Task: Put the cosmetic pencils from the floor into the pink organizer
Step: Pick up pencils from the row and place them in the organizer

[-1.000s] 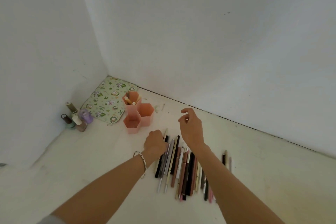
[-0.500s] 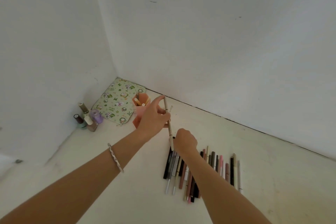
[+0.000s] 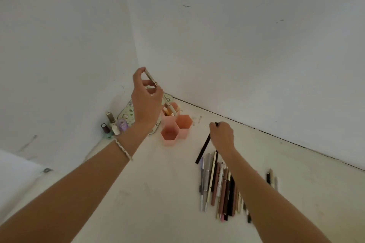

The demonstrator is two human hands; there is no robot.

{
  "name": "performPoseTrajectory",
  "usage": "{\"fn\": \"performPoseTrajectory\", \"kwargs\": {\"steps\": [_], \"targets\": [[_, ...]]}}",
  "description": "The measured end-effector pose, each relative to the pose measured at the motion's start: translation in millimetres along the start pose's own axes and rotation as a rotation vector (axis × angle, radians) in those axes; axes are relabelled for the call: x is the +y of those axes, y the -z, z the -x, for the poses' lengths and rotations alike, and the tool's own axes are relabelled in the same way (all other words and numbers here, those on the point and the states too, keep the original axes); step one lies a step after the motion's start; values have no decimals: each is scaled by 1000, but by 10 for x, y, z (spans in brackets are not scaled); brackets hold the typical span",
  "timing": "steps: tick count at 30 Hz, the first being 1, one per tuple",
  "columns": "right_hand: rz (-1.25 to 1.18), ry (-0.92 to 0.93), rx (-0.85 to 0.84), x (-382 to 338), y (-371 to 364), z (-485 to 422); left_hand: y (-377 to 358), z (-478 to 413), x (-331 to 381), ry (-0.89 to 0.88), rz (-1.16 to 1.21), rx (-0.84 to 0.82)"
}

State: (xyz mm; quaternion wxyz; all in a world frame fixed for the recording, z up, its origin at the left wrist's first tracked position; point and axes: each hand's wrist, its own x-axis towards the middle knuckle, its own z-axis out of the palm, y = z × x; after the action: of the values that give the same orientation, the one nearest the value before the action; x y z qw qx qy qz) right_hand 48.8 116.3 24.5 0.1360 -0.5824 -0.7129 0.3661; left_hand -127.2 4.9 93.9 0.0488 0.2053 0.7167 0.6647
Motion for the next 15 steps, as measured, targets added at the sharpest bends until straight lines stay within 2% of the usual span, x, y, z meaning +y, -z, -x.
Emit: {"fn": "performPoseTrajectory", "kwargs": {"steps": [3, 9, 11, 13, 15], "targets": [[-286, 94, 144, -125, 162, -36, -39, -94, -98, -58, -111, -45], [-468, 360, 329, -434, 255, 11, -123, -45, -387, -235, -475, -244], [-527, 433, 385, -589, 229, 4, -82, -54, -410, -280, -490, -166], [-580, 501, 424, -766, 171, -5, -12, -111, -351, -261, -421, -67], [-563, 558, 411, -898, 66, -6, 62, -189, -278, -232, -362, -44]]}}
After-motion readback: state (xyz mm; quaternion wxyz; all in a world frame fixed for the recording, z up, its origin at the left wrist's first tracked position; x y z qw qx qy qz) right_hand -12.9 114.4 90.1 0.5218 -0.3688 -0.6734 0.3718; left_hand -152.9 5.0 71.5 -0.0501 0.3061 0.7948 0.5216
